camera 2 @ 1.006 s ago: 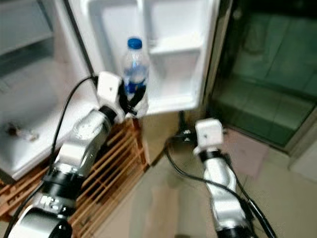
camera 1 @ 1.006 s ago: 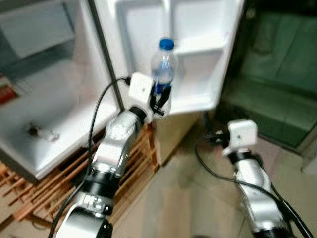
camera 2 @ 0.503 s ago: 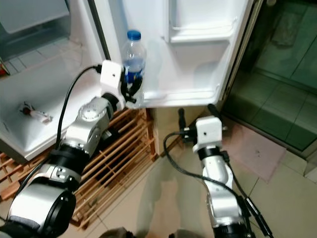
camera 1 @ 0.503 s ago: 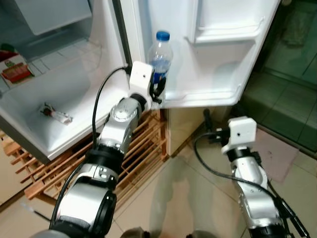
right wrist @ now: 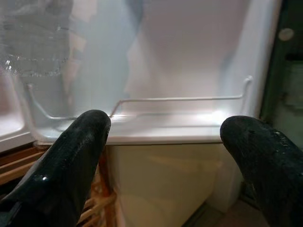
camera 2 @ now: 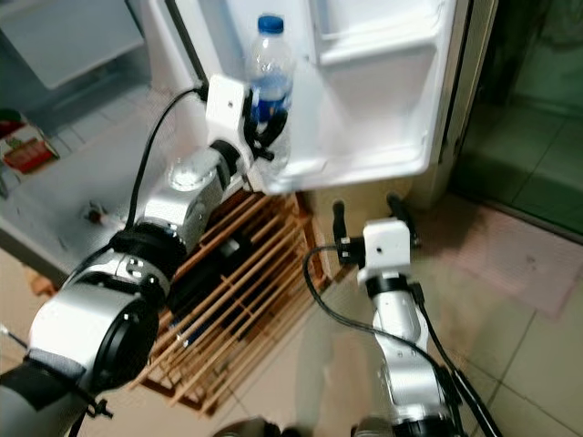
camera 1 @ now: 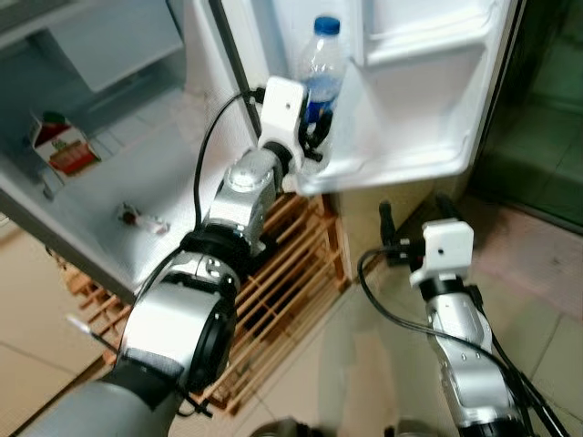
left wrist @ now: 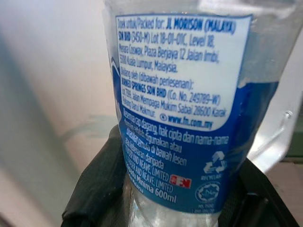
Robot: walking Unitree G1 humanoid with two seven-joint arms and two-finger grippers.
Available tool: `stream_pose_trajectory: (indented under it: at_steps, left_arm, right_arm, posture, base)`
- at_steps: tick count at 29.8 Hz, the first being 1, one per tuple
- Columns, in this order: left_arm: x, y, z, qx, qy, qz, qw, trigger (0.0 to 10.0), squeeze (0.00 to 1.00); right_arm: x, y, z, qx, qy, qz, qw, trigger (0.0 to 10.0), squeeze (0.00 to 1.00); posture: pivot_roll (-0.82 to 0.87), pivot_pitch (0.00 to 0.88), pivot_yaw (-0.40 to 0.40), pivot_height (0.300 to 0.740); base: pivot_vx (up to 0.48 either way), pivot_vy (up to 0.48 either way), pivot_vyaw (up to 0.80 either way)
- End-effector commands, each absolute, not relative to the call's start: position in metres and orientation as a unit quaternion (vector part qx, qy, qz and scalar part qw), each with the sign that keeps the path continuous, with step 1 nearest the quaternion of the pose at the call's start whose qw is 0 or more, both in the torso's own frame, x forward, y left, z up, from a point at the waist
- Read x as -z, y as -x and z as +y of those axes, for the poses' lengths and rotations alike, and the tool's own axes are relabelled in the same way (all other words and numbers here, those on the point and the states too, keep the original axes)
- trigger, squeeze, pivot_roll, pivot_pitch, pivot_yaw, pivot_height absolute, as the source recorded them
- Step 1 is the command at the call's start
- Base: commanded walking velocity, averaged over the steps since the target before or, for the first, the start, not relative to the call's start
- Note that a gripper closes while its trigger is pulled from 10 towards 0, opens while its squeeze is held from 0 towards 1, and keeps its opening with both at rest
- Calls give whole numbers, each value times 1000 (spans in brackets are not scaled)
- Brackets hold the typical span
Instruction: Restocking fridge
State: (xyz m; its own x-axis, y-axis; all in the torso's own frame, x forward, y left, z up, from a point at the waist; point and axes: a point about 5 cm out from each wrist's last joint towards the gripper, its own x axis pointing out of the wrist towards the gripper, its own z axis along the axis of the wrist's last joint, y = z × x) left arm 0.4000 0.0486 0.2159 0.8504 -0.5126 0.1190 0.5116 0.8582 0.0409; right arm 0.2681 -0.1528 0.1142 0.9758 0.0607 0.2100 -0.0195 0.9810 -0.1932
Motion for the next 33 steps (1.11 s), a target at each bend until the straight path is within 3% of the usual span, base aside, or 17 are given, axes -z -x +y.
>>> stream_pose_trajectory:
  at_steps: [1,9,11,18,19,28,33]
  left_arm:
    - [-224,-403,52,265,-8,-74,961,10000,0]
    - [-209,-399,48,268,30,-64,961,10000,0]
    - [-194,-394,49,259,50,-59,963,10000,0]
    - [-178,-386,51,247,74,-57,964,10000,0]
    - [-172,-380,52,240,85,-65,965,10000,0]
    - [-176,-359,55,222,68,-130,964,10000,0]
    - [-170,-340,63,225,44,-126,965,10000,0]
  right_arm:
    - [-118,-264,-146,-21,86,-119,989,10000,0]
    - [-115,-252,-157,-8,92,-106,990,10000,0]
    - [-116,-252,-164,-13,102,-96,990,10000,0]
    - [-117,-254,-174,-17,108,-86,990,10000,0]
    - [-118,-256,-177,-22,111,-81,990,10000,0]
    - [-120,-263,-179,-39,119,-74,989,10000,0]
    - [-119,-265,-180,-39,115,-71,990,10000,0]
  posture:
    - [-241,71,280,726]
    - [-259,73,194,726]
    - [-259,72,103,726]
    - [-251,70,69,726]
    - [-238,62,24,726]
    - [-207,45,-6,726]
    - [-192,43,-13,726]
  base:
    - [0,0,0]
    - [0,0,0]
    - [0,0,0]
    - [0,0,0]
    - [0,0,0]
    - [0,0,0]
    - [0,0,0]
